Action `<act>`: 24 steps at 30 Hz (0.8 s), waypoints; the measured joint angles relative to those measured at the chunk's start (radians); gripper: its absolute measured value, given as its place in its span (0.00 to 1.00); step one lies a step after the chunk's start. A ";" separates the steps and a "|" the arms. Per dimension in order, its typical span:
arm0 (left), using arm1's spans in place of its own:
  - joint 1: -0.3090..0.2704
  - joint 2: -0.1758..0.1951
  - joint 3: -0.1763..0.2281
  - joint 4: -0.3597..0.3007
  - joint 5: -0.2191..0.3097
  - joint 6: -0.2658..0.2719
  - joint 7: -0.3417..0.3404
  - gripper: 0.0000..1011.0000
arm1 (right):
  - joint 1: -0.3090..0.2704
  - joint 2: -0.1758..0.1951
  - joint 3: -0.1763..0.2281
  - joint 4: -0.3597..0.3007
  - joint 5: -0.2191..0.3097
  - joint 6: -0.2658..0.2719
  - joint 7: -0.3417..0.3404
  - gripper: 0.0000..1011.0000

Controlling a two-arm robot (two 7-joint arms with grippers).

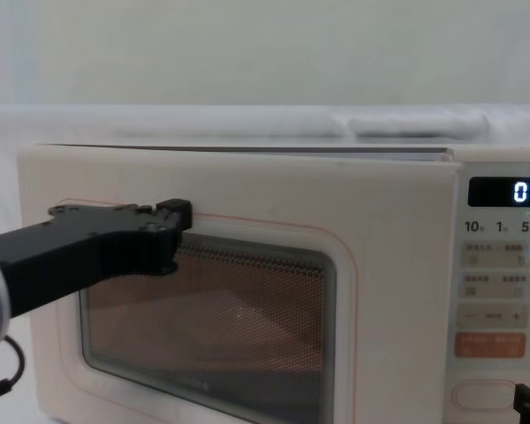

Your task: Press the button to open the microwave door with one hand; close the microwave door with the other hand.

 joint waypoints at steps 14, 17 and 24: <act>-0.100 -0.034 0.039 0.068 0.046 0.010 0.000 0.00 | 0.000 0.000 0.000 0.000 0.000 0.000 0.000 0.99; -0.116 -0.044 0.046 0.083 0.051 0.013 -0.001 0.00 | 0.000 0.000 0.000 0.000 0.000 0.000 0.000 0.99; -0.154 -0.065 0.064 0.117 0.065 0.017 -0.002 0.00 | 0.000 0.000 0.000 0.000 0.000 0.000 0.000 0.99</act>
